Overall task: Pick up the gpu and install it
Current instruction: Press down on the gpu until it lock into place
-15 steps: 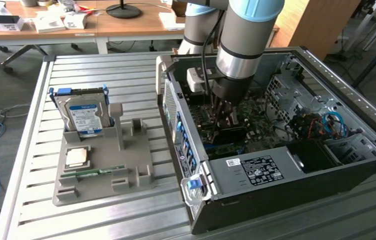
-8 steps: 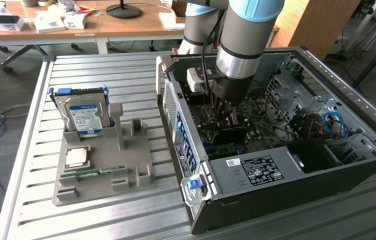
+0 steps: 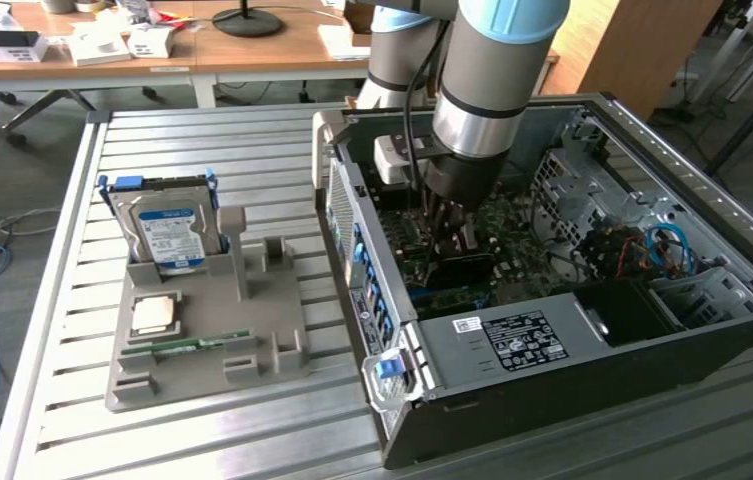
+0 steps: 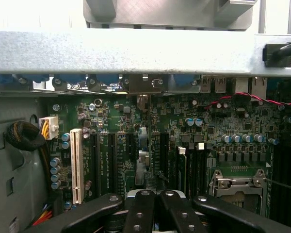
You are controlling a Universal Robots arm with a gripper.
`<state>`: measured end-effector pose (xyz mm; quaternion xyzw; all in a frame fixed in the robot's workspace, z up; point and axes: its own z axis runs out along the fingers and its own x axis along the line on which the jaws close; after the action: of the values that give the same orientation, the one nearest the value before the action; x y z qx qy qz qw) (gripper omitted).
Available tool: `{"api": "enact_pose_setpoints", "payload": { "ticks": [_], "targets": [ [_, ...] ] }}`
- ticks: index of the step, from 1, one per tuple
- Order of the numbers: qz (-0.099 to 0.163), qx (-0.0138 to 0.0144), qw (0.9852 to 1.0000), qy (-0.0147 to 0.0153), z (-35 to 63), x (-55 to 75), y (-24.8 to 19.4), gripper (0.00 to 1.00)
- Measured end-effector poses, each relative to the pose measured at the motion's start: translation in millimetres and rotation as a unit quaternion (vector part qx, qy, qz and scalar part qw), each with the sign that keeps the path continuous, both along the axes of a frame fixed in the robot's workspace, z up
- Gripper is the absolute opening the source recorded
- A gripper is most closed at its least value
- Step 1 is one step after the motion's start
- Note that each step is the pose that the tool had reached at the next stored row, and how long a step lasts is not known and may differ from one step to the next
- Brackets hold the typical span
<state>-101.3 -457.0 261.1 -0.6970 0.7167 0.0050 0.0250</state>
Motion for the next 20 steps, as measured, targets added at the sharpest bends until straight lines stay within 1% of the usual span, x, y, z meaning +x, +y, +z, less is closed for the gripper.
{"api": "enact_pose_setpoints", "payload": {
  "ticks": [15,17,19,20],
  "targets": [
    [0.0,0.0004,1.0,-0.0007,0.8,-0.1,0.0,0.11],
    [0.0,0.0012,1.0,-0.0011,2.4,-0.1,0.1,0.11],
    [0.0,0.0004,1.0,-0.0007,6.9,-0.1,0.0,0.11],
    [0.0,0.0005,1.0,-0.0007,8.4,-0.1,0.0,0.11]
  ]
}}
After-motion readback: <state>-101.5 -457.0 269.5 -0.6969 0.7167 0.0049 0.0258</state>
